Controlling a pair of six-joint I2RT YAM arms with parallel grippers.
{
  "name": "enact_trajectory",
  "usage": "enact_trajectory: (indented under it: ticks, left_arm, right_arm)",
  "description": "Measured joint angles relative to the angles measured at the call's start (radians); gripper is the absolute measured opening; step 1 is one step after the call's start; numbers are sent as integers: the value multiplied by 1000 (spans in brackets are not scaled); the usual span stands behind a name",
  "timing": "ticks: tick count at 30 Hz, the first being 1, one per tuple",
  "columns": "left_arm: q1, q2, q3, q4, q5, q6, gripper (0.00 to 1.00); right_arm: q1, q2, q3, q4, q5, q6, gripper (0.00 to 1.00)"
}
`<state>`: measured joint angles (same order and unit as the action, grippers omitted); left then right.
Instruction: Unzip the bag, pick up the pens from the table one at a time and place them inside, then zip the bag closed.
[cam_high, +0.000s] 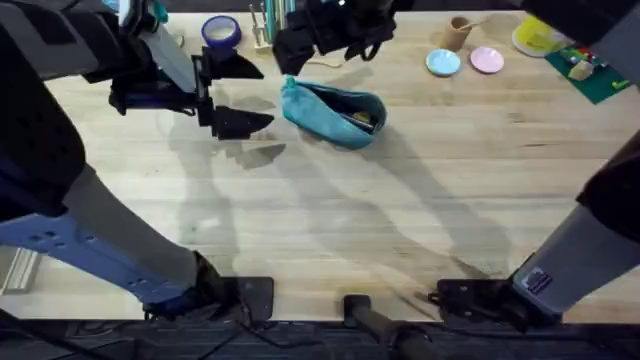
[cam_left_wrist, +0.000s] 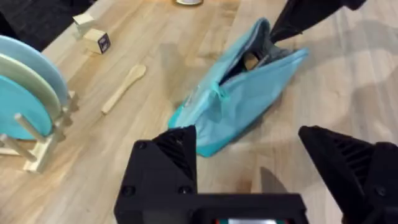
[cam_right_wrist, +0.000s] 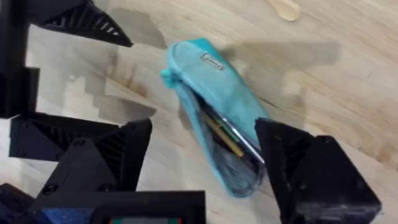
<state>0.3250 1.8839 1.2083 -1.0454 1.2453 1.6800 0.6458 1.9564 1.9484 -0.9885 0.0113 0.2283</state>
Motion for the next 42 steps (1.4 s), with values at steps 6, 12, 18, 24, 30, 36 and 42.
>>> enact_trajectory:
  ticks: [6,12,18,24,30,36,42]
  left_arm:
    - [51,0,0,-102,-12,117,994]
    - [92,0,0,-152,-13,197,994]
    - [108,0,0,-153,-13,222,993]
    - [108,0,0,-153,-15,228,993]
    - [108,0,0,-153,-15,229,993]
    - [108,0,0,-153,-16,229,993]
    - [108,0,0,-153,-16,229,993]
  right_arm:
    - [67,0,2,0,0,3,998]
    - [106,0,39,-1,0,3,998]
    - [109,-3,52,-1,0,3,998]
    - [109,-3,52,60,0,3,998]
    - [109,0,52,92,56,31,998]
    - [110,45,53,94,130,148,998]
    - [133,86,29,145,194,212,998]
